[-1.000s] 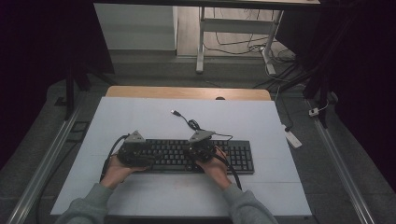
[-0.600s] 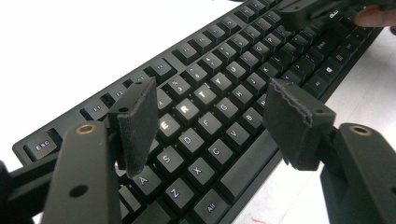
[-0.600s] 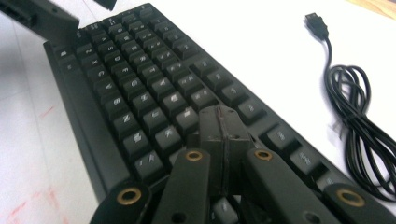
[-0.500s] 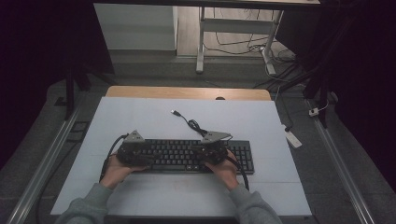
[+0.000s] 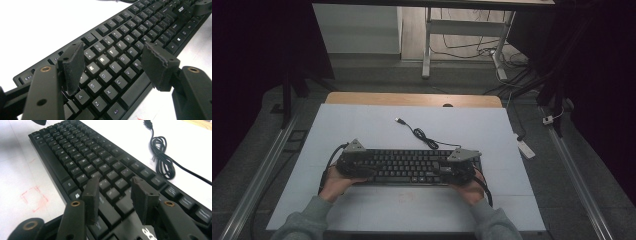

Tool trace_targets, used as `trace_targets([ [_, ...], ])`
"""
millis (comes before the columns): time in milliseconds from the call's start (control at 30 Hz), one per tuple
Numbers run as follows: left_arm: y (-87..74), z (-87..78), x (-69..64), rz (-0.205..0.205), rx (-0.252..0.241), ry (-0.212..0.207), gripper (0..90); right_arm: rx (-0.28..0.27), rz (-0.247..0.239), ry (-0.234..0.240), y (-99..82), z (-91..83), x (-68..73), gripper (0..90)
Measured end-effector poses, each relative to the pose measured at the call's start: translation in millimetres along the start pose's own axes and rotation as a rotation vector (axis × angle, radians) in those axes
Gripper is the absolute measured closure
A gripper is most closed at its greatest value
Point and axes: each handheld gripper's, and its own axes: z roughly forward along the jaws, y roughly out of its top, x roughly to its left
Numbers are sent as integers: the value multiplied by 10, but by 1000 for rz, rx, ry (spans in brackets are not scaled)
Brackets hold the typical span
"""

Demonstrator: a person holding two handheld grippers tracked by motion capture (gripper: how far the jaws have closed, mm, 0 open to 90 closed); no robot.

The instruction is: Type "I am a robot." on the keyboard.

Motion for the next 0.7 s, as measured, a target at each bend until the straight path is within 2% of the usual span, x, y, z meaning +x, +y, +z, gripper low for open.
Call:
trace_targets([
  [167,-1,1,-1,1,-2,6,351,-10,8,-8,-52,-74,-25,557],
  [200,-1,0,-3,3,-2,7,351,-7,7,-23,-53,-85,-26,555],
  [700,3,-14,-15,5,-25,14,368,-8,6,-12,-56,-69,-33,551],
])
